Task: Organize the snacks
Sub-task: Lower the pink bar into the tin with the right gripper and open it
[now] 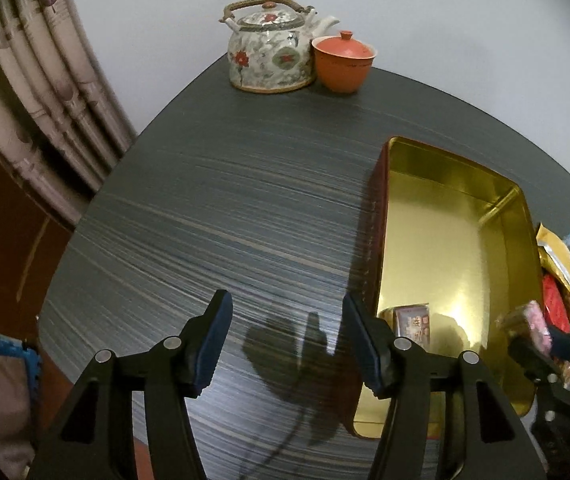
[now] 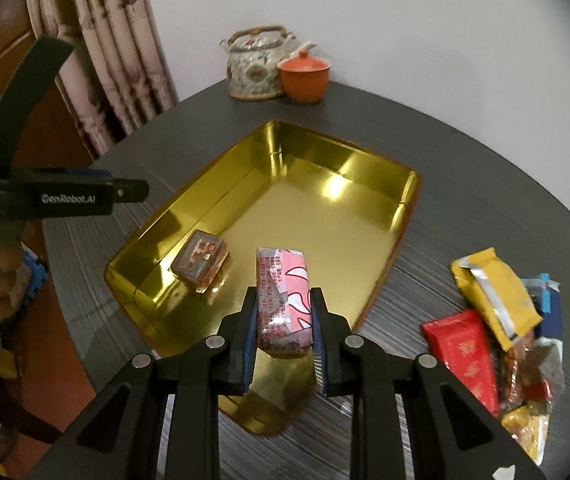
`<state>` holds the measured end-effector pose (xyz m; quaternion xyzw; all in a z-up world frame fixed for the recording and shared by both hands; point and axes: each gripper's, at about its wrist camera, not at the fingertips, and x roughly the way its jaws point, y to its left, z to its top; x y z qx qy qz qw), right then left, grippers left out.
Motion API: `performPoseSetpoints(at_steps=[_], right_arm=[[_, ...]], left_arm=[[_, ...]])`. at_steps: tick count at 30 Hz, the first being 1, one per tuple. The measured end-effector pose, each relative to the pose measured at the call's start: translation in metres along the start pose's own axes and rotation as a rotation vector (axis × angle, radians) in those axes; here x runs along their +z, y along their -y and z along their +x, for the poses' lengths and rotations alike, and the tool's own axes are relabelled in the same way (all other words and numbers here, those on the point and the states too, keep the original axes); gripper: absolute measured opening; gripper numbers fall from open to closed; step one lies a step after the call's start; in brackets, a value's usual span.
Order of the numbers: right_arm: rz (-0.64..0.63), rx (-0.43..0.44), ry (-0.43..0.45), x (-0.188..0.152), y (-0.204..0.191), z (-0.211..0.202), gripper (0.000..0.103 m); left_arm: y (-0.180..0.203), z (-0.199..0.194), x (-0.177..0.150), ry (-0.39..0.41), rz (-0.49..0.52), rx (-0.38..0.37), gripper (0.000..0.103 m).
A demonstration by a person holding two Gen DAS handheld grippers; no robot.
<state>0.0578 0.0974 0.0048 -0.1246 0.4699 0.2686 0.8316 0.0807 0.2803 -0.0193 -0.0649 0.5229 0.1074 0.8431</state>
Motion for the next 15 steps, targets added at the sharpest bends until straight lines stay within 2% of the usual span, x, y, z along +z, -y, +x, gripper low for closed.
performPoseSetpoints(at_steps=[15], right_arm=[[-0.028,-0.036,-0.059,0.008,-0.009,0.032,0.021]], left_arm=[[0.005,0.003,0.001,-0.017,0.019,-0.016,0.059]])
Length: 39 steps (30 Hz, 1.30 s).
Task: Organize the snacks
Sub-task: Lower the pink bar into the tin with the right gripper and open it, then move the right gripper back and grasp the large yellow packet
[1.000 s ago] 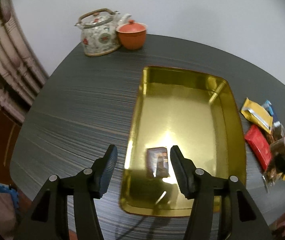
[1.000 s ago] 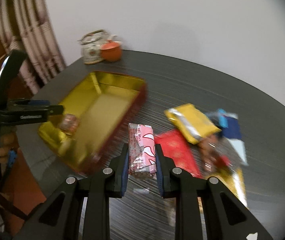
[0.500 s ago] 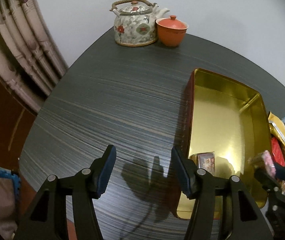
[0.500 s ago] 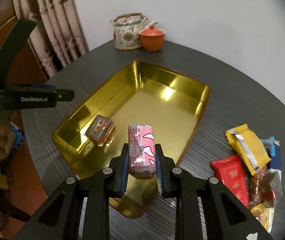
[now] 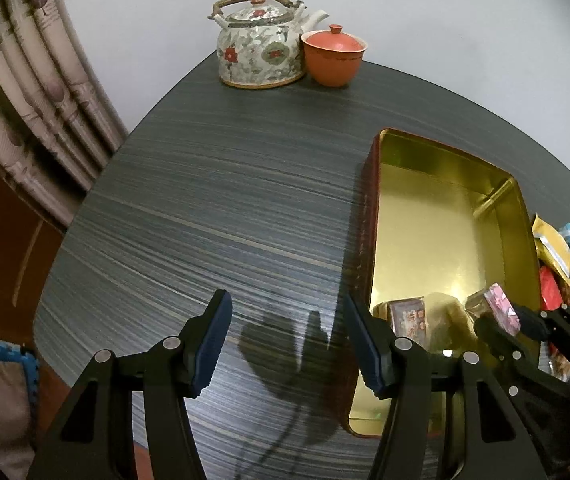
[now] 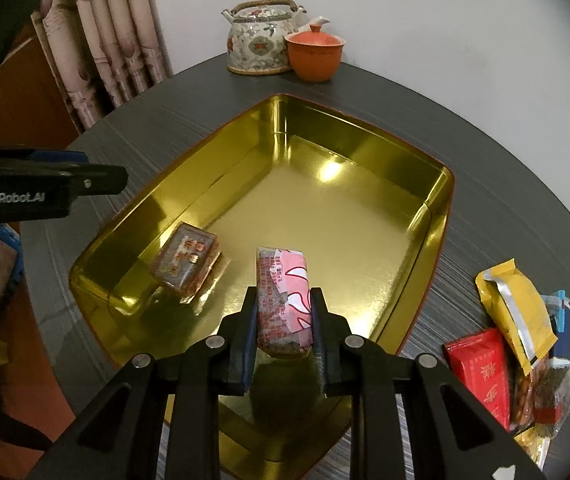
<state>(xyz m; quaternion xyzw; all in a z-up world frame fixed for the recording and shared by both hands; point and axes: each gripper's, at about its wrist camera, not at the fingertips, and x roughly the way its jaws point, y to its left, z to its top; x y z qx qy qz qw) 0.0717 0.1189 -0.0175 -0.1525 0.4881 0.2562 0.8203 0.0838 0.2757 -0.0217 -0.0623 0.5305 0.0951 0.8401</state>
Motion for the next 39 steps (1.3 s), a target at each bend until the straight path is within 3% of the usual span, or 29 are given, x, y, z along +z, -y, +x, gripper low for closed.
performPoseSetpoints(at_steps=[18,22,27,33,39], right_arm=[[0.0,0.002,-0.009,-0.004,-0.005,0.007,0.025],[0.017,0.017,0.021,-0.005,-0.003,-0.005,0.032],[0.036,0.026,0.055,-0.007,0.004,-0.024,0.033],[0.082,-0.008,0.09,-0.026,0.034,-0.059,0.033],[0.161,-0.094,0.073,-0.061,0.08,-0.085,0.034]], left_arm=[[0.008,0.001,-0.002,-0.003,0.02,-0.016,0.059],[0.008,0.002,-0.002,-0.001,0.019,-0.015,0.059],[0.009,0.002,-0.002,0.003,0.022,-0.01,0.059],[0.009,0.0,-0.003,0.01,0.022,-0.007,0.059],[0.013,-0.002,-0.003,0.013,0.033,-0.007,0.06]])
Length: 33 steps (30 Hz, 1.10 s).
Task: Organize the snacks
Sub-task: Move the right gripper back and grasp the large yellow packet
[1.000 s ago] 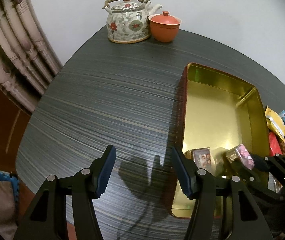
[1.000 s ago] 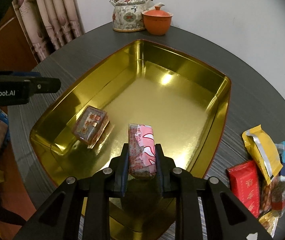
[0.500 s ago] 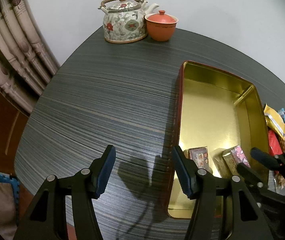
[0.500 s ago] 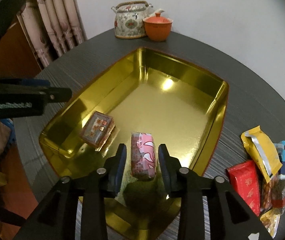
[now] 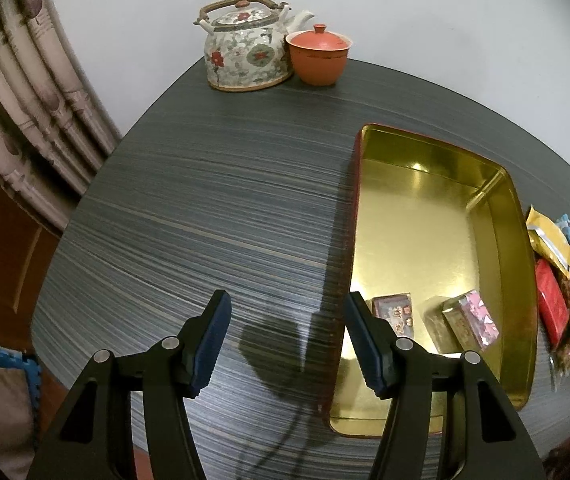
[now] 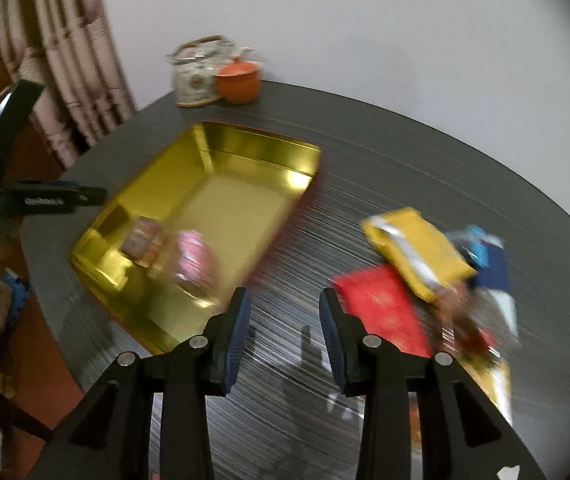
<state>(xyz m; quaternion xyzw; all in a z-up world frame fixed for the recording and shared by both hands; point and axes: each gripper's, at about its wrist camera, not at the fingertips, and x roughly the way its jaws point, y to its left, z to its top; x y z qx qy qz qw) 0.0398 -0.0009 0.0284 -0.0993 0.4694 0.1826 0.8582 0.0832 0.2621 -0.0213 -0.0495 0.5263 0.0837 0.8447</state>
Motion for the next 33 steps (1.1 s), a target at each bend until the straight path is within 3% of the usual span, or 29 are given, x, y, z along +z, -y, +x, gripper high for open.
performPoseSetpoints(at_steps=[8,10,13,22,33], right_arm=[[0.103,-0.138,-0.039,-0.041,0.09,-0.023,0.037],[0.118,-0.168,-0.048,-0.051,0.109,-0.027,0.051],[0.113,-0.192,-0.063,-0.064,0.13,-0.032,0.062],[0.073,-0.141,-0.14,-0.088,0.151,-0.016,0.069],[0.048,-0.095,-0.142,-0.091,0.15,0.011,0.075]], left_arm=[[0.011,-0.003,-0.002,0.004,0.03,-0.003,0.06],[0.013,-0.003,-0.002,0.004,0.037,-0.007,0.06],[0.019,-0.005,-0.003,0.005,0.052,-0.007,0.06],[0.036,-0.017,-0.01,0.003,0.043,-0.02,0.06],[0.101,-0.038,-0.02,-0.012,0.137,-0.086,0.063]])
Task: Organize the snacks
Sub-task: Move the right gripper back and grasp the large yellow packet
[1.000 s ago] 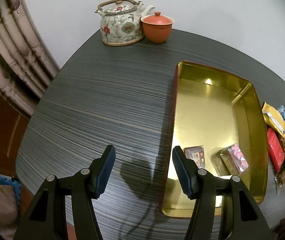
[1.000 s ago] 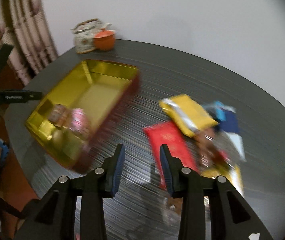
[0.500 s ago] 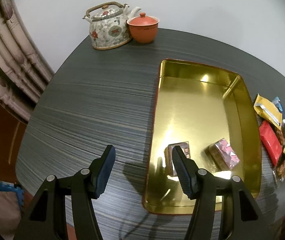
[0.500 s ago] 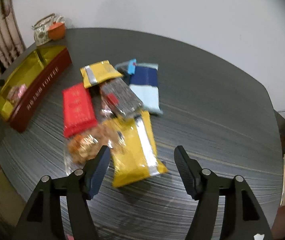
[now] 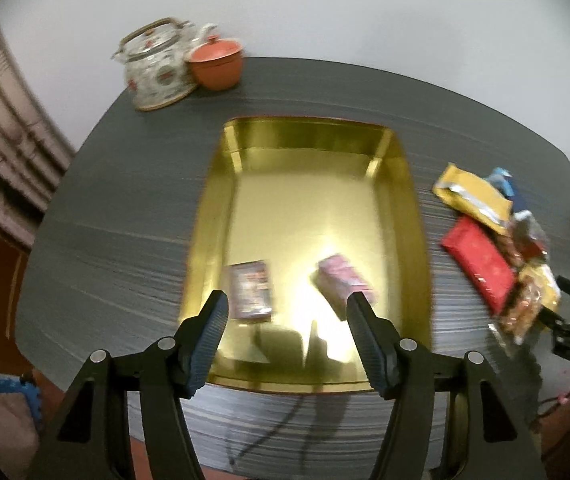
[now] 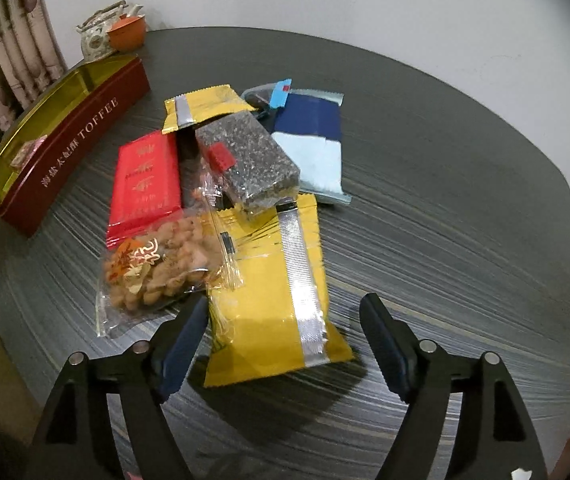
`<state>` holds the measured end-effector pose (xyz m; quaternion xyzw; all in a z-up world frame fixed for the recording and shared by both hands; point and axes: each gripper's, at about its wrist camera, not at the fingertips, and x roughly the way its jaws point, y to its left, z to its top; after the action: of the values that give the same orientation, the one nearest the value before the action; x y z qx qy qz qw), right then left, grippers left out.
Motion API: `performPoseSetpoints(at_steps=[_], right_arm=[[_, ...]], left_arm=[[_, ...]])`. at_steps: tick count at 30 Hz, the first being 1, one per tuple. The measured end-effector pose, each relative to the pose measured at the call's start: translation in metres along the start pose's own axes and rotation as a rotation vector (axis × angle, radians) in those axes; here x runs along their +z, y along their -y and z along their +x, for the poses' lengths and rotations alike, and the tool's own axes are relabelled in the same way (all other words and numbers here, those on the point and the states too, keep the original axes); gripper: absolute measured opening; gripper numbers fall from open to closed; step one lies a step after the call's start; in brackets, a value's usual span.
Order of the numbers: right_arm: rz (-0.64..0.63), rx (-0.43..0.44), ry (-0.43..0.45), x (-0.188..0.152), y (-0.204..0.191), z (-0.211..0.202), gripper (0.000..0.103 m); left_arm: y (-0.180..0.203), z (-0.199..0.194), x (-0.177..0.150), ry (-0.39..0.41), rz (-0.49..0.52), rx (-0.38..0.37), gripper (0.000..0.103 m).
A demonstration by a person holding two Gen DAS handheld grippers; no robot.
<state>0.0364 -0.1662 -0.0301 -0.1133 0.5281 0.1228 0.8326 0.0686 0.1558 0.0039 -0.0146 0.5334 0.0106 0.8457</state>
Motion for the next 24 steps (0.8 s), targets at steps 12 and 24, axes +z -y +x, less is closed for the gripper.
performPoseSetpoints(at_steps=[12,24], right_arm=[[0.031,0.029,0.035,-0.015,-0.001,-0.001,0.054],[0.264,-0.119,0.093,-0.042,0.062,-0.007,0.054]], left_arm=[[0.093,0.011,0.003,-0.047,0.104,-0.073,0.064],[0.153,0.045,0.008,-0.129,0.035,-0.143,0.064]])
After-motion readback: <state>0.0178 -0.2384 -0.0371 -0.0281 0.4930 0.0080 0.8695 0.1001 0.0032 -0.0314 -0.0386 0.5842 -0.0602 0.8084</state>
